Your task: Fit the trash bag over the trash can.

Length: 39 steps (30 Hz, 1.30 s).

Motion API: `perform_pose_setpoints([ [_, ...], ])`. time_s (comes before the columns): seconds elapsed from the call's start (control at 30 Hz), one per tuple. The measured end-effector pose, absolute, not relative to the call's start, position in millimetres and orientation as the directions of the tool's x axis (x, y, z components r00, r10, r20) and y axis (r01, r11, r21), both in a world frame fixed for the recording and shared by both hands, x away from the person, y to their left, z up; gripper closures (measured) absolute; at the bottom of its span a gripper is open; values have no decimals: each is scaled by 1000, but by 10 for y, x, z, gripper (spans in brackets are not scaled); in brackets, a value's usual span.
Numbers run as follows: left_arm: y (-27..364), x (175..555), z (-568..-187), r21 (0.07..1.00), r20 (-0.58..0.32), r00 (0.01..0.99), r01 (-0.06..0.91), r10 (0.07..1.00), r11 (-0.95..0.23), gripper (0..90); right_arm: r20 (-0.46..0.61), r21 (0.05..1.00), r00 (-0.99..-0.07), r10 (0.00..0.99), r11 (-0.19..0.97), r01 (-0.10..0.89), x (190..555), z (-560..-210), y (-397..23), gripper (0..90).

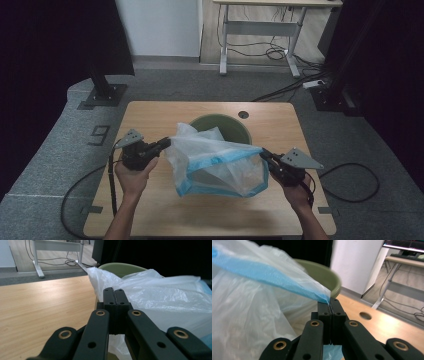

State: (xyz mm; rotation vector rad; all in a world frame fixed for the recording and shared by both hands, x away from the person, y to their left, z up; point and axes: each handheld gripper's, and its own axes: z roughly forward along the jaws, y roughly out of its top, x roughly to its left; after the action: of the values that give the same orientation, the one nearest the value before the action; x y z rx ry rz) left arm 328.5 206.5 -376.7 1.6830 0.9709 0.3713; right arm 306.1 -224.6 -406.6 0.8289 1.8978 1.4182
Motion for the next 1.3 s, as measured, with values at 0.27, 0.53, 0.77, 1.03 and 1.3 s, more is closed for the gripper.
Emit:
perform_pose_setpoints([
  [0.27, 2029, 3432, -3667, 908, -214, 609, 412, 764, -74, 899, -127, 967, -583, 803, 232, 108, 3364, -3791, -2243, 879],
  [0.53, 2060, 3586, -3657, 900, -230, 599, 430, 767, -66, 900, -152, 956, -572, 806, 266, 120, 3628, -3726, -2195, 878],
  [0.77, 2078, 3735, -3660, 893, -245, 589, 447, 770, -58, 899, -155, 954, -569, 808, 272, 126, 3810, -3689, -2158, 878],
  [1.03, 2106, 3927, -3672, 885, -260, 574, 462, 777, -46, 900, -169, 945, -571, 804, 296, 137, 4016, -3751, -2125, 877],
  [1.3, 2093, 4086, -3729, 872, -267, 550, 487, 791, -44, 899, -146, 939, -567, 811, 294, 178, 4223, -3863, -2100, 877],
])
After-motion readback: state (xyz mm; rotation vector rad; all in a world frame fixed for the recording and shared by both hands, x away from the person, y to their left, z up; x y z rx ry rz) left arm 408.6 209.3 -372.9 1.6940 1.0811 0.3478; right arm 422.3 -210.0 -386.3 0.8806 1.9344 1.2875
